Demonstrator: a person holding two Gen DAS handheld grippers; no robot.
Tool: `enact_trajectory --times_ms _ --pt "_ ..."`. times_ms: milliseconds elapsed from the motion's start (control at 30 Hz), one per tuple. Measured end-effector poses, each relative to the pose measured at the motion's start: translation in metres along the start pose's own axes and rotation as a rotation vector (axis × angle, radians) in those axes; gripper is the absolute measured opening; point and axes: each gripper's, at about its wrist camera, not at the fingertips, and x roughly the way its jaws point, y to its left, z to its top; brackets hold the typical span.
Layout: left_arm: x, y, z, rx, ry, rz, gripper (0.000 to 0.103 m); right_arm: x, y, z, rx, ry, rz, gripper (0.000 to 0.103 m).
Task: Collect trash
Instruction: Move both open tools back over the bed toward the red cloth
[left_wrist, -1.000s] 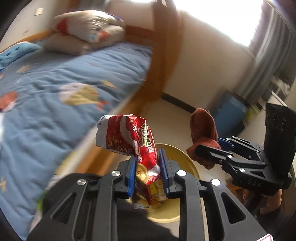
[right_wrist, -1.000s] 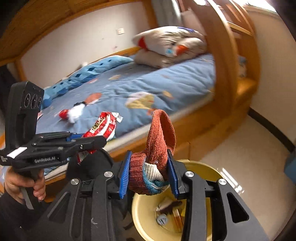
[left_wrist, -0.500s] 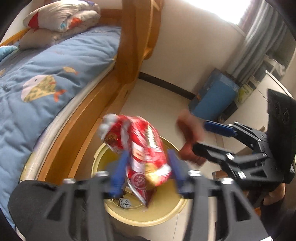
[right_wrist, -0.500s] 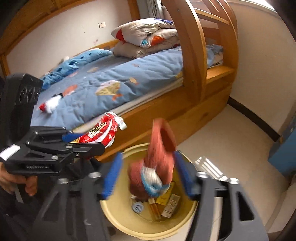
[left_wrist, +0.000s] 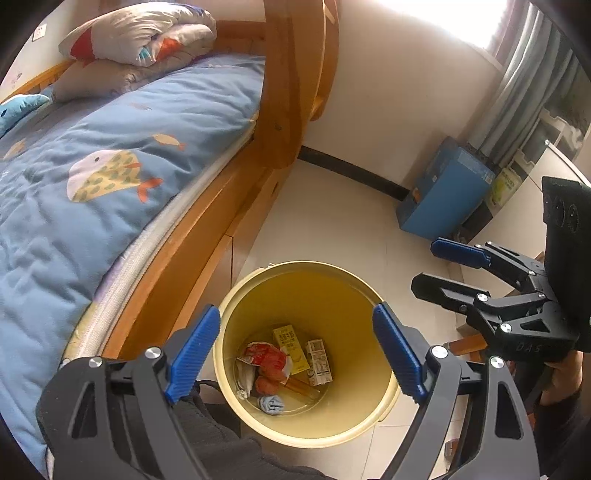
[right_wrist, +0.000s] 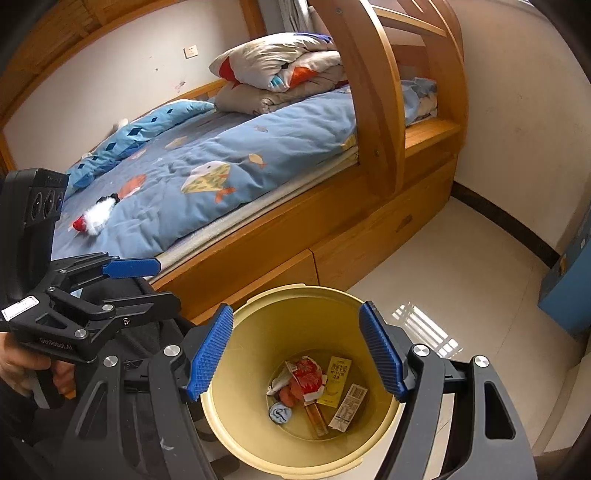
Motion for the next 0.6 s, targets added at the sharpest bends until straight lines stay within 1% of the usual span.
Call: enact_trajectory --times_ms 133,200,267,367,400,500,567,600 --pt "-0.009 0.006 0.0 -0.014 -0.023 0.004 0.084 -0.003 0.007 0.006 -0.003 -0.029 0.015 0.069" --pt "-0.017 0.013 0.0 -0.027 -0.046 0.022 0.084 -0.004 0.013 0.011 -0.008 -0.054 0.036 0.069" --pt "-0.027 0.02 0.0 -0.04 -0.07 0.044 0.085 -0.004 0.024 0.017 -0.025 -0.082 0.076 0.069" --pt "-0.046 0.036 -0.001 -0.064 -0.111 0.096 0.088 -0.002 0.047 0.028 -0.067 -0.125 0.122 0.069" --pt "-0.055 0.044 -0.003 -0.073 -0.132 0.129 0.088 0.0 0.052 0.031 -0.076 -0.131 0.132 0.069" --pt "-0.081 0.065 -0.007 -0.107 -0.184 0.198 0.089 0.009 0.078 0.042 -0.114 -0.139 0.177 0.07" --pt "-0.097 0.077 -0.01 -0.129 -0.216 0.239 0.091 0.016 0.098 0.048 -0.147 -0.141 0.205 0.071" --pt "-0.107 0.085 -0.013 -0.144 -0.238 0.274 0.093 0.02 0.109 0.052 -0.17 -0.143 0.22 0.072"
